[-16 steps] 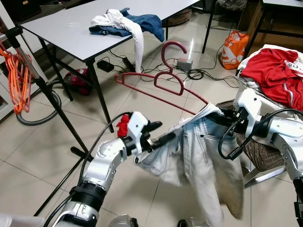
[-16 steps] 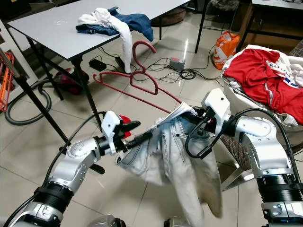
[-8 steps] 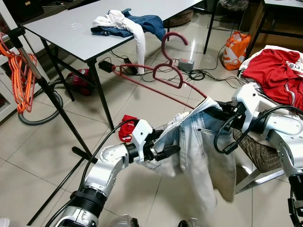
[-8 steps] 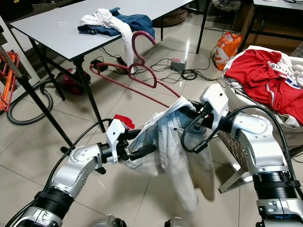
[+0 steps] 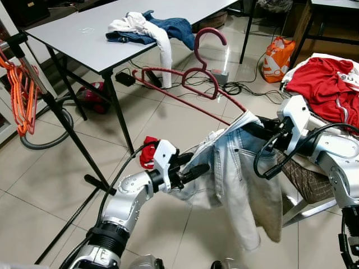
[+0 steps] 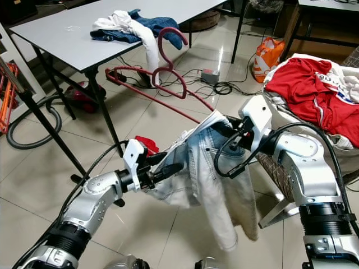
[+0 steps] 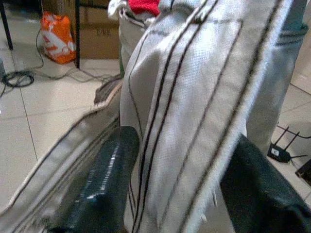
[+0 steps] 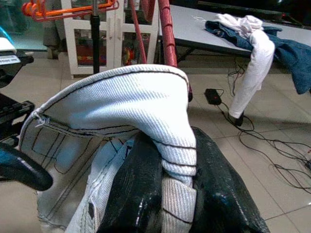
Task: Hang hanger
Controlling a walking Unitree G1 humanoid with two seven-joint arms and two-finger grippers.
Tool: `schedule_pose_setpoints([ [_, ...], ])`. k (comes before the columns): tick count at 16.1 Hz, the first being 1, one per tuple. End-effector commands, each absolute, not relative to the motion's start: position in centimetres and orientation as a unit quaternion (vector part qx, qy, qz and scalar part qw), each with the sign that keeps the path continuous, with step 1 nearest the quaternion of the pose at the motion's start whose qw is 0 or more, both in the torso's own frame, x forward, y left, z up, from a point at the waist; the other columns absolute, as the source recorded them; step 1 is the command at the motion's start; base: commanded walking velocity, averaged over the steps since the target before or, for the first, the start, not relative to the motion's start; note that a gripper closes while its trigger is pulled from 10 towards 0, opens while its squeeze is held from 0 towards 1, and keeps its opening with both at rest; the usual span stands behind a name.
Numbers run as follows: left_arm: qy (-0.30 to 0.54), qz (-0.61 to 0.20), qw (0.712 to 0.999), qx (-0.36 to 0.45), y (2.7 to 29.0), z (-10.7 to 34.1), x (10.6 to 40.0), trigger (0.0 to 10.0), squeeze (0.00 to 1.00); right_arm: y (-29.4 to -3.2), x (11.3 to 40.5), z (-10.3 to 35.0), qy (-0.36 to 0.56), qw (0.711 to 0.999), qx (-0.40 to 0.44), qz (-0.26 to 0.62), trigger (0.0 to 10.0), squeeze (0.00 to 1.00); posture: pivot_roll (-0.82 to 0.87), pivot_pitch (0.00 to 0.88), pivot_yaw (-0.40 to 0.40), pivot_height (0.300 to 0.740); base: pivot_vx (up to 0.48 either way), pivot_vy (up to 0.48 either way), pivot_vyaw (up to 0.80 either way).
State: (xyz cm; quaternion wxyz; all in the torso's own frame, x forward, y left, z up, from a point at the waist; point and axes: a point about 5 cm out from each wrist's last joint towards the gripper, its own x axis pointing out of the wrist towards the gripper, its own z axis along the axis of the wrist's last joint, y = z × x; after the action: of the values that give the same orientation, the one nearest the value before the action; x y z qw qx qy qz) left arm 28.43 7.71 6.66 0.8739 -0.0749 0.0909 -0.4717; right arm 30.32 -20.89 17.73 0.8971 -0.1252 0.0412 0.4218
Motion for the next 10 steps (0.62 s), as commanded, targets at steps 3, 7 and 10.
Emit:
schedule_pose_setpoints([
  [3, 0.085, -0.466, 0.877, -0.082, 7.69, 6.43, 28.42, 0.0, 0.0, -20.7, 30.58, 19.59, 0.0, 0.898, -0.132, 0.419, 0.0, 0.0, -0.15, 0.0, 0.069, 0.74, 0.0, 0.0, 0.0],
  [7, 0.085, -0.459, 0.88, -0.092, 8.01, 6.43, 28.53, 0.0, 0.0, -20.54, 30.44, 19.7, -0.002, 0.898, -0.128, 0.421, 0.0, 0.0, -0.15, 0.0, 0.073, 0.74, 0.0, 0.0, 0.0],
  [10, 0.089, -0.454, 0.883, -0.082, 8.36, 6.25, 28.6, 0.0, 0.0, -20.64, 30.45, 19.83, -0.004, 0.899, -0.125, 0.42, 0.0, 0.0, -0.15, 0.0, 0.074, 0.74, 0.0, 0.0, 0.0],
])
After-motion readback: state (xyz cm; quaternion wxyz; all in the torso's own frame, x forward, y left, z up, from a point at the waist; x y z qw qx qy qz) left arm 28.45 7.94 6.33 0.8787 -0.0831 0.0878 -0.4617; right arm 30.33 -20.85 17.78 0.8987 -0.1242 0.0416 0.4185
